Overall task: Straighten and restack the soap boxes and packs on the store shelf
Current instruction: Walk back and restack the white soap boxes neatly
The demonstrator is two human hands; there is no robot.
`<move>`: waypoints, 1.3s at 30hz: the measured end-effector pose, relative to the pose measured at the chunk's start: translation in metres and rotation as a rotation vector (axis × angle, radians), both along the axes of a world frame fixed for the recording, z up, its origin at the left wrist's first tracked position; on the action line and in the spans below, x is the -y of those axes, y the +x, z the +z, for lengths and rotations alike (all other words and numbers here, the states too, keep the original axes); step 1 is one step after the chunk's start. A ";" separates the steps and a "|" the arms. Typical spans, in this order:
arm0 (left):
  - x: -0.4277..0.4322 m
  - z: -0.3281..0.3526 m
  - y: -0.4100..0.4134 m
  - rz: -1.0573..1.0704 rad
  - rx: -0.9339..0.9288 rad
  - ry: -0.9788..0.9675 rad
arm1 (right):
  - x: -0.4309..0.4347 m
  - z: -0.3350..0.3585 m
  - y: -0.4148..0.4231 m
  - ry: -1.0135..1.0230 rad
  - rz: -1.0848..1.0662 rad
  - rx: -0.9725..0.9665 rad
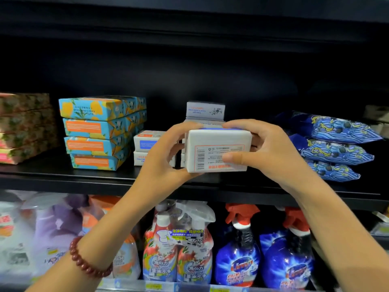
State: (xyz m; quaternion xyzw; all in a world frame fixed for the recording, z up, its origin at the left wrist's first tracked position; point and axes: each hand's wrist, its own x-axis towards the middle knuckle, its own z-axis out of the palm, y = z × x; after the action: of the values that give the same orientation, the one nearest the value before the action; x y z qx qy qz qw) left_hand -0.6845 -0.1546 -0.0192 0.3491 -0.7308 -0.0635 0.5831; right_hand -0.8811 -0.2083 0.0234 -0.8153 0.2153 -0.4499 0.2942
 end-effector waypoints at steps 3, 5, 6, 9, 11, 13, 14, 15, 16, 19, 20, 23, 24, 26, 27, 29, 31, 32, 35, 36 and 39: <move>0.001 -0.003 0.000 -0.033 -0.052 0.132 | -0.002 -0.005 0.002 -0.198 -0.086 0.074; 0.000 -0.003 -0.001 -0.111 -0.116 0.257 | -0.003 -0.010 0.005 -0.367 -0.163 0.111; 0.001 -0.003 -0.002 -0.133 -0.159 0.298 | -0.004 -0.013 0.008 -0.466 -0.201 0.114; 0.003 -0.001 -0.005 -0.184 -0.334 0.387 | -0.002 -0.023 0.015 -0.676 -0.266 0.105; 0.003 0.001 -0.004 -0.137 -0.335 0.353 | 0.000 -0.027 0.018 -0.687 -0.259 0.072; 0.001 0.003 0.001 -0.085 -0.299 0.279 | 0.000 -0.026 0.018 -0.631 -0.205 -0.003; -0.001 0.003 0.004 -0.081 -0.281 0.244 | -0.001 -0.025 0.017 -0.578 -0.173 -0.048; -0.002 0.003 0.009 -0.084 -0.257 0.210 | -0.002 -0.023 0.016 -0.501 -0.134 -0.088; -0.004 0.002 0.013 -0.087 -0.233 0.180 | -0.003 -0.021 0.015 -0.404 -0.086 -0.114; -0.007 0.001 0.025 -0.136 -0.187 0.131 | -0.005 -0.017 0.020 -0.178 0.018 -0.107; -0.007 0.001 0.028 -0.152 -0.179 0.123 | -0.006 -0.016 0.024 -0.176 0.014 -0.092; -0.005 -0.002 0.042 -0.097 -0.208 0.097 | -0.006 -0.016 0.040 -0.231 -0.052 -0.013; -0.004 -0.005 0.047 -0.021 -0.235 0.091 | -0.005 -0.017 0.046 -0.263 -0.084 0.007; -0.004 -0.016 0.057 0.185 -0.249 0.082 | -0.001 -0.018 0.057 -0.342 -0.161 0.031; -0.005 -0.022 0.062 0.291 -0.211 0.073 | 0.001 -0.018 0.064 -0.370 -0.198 0.045; -0.006 -0.034 0.072 0.457 -0.053 0.083 | 0.006 -0.016 0.078 -0.402 -0.265 0.084; -0.005 -0.041 0.080 0.511 0.169 0.131 | 0.012 -0.013 0.094 -0.424 -0.310 0.085; -0.005 -0.043 0.082 0.516 0.266 0.147 | 0.014 -0.011 0.103 -0.438 -0.322 0.063; -0.005 -0.043 0.086 0.505 0.354 0.166 | 0.021 -0.007 0.128 -0.523 -0.351 -0.062; -0.005 -0.043 0.087 0.506 0.350 0.164 | 0.023 -0.007 0.135 -0.557 -0.370 -0.109; -0.004 -0.046 0.089 0.521 0.347 0.158 | 0.027 -0.007 0.148 -0.594 -0.382 -0.169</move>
State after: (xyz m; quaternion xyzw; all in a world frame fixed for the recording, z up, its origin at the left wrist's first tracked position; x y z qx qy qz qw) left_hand -0.5952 -0.1502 -0.0648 0.5741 -0.6984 0.0919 0.4173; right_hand -0.7327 -0.2358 0.0159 -0.8445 0.2474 -0.4707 -0.0637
